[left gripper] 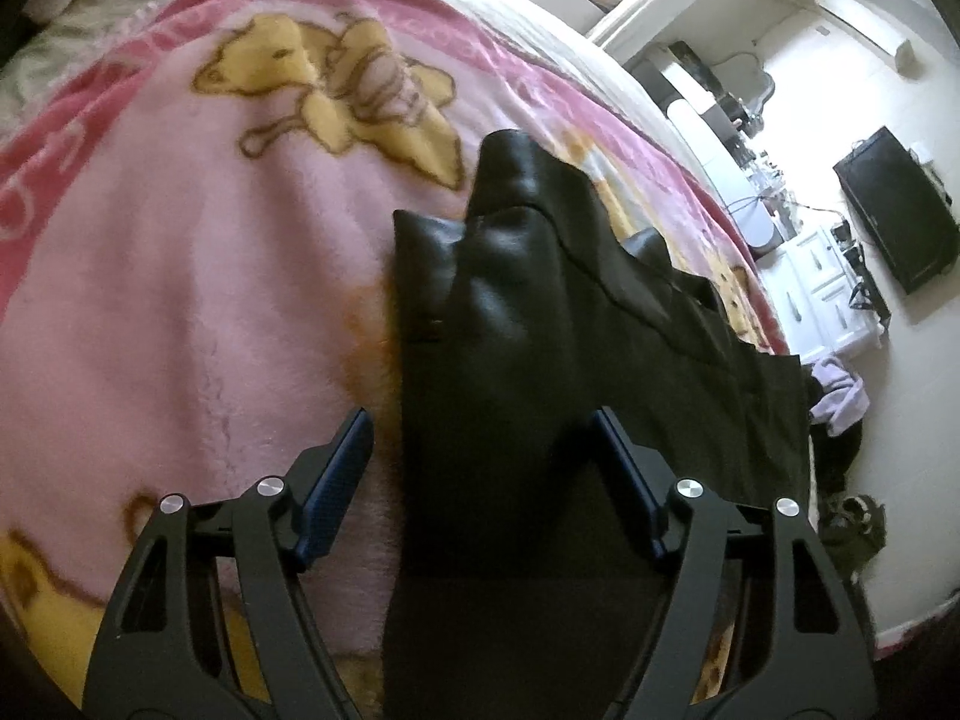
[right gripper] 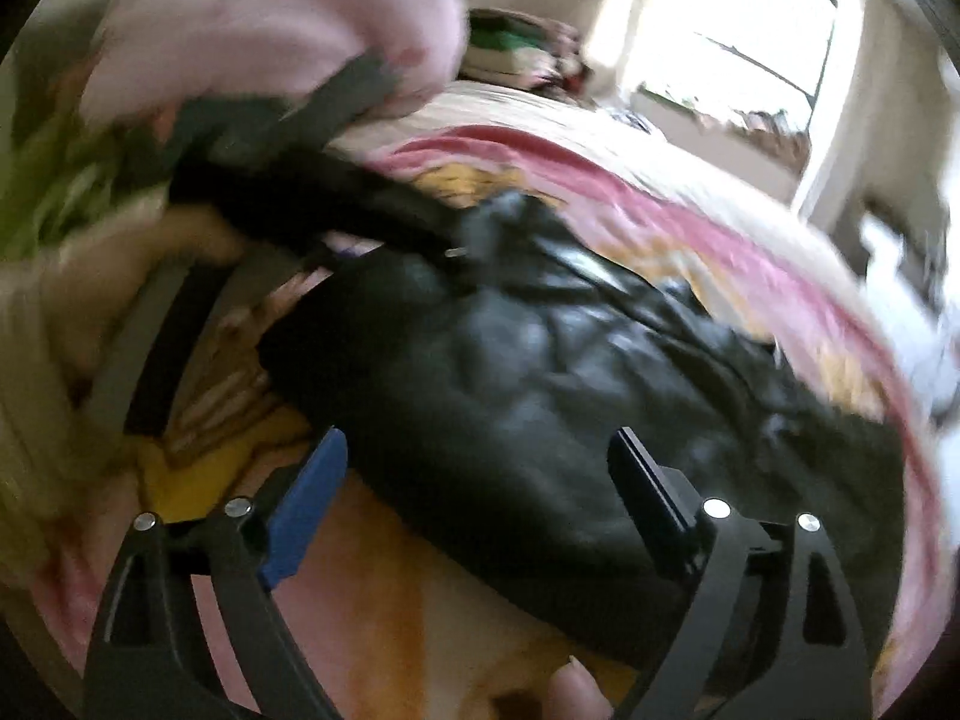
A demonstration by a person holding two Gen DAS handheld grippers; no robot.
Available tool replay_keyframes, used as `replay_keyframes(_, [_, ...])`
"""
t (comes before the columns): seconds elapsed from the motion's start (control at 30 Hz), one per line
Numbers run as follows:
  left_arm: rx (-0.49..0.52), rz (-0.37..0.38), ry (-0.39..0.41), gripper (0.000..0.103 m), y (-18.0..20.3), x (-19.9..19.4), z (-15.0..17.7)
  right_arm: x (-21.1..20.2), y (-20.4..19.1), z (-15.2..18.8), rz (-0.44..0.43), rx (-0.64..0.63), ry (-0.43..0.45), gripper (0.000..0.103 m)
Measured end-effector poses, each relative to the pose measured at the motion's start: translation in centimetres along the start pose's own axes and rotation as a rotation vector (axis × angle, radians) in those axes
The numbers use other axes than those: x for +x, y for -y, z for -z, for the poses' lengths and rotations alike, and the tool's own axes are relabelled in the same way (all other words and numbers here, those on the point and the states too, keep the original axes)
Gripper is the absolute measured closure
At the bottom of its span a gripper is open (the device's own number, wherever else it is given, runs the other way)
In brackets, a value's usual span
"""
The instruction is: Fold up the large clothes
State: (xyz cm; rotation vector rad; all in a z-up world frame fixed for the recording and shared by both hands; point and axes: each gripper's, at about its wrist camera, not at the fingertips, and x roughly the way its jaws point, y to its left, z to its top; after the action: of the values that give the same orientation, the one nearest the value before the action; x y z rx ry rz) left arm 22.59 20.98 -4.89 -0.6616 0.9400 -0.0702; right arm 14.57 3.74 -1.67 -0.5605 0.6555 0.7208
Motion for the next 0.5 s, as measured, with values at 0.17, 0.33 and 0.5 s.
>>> replay_keyframes(0.17, [0.026,-0.015,-0.002,0.035,0.2,-0.3,-0.1,3.0,-4.6,-0.3,0.096,-0.185,-0.019,0.012])
replay_keyframes(0.33, [0.040,-0.045,0.007,0.032,0.4,-0.6,-0.5,6.4,-5.3,-0.8,0.209,-0.194,-0.074,0.008])
replay_keyframes(0.5, [0.027,-0.044,0.006,0.030,0.2,-0.3,-0.8,7.6,-4.7,-1.4,0.233,-0.178,-0.059,0.008])
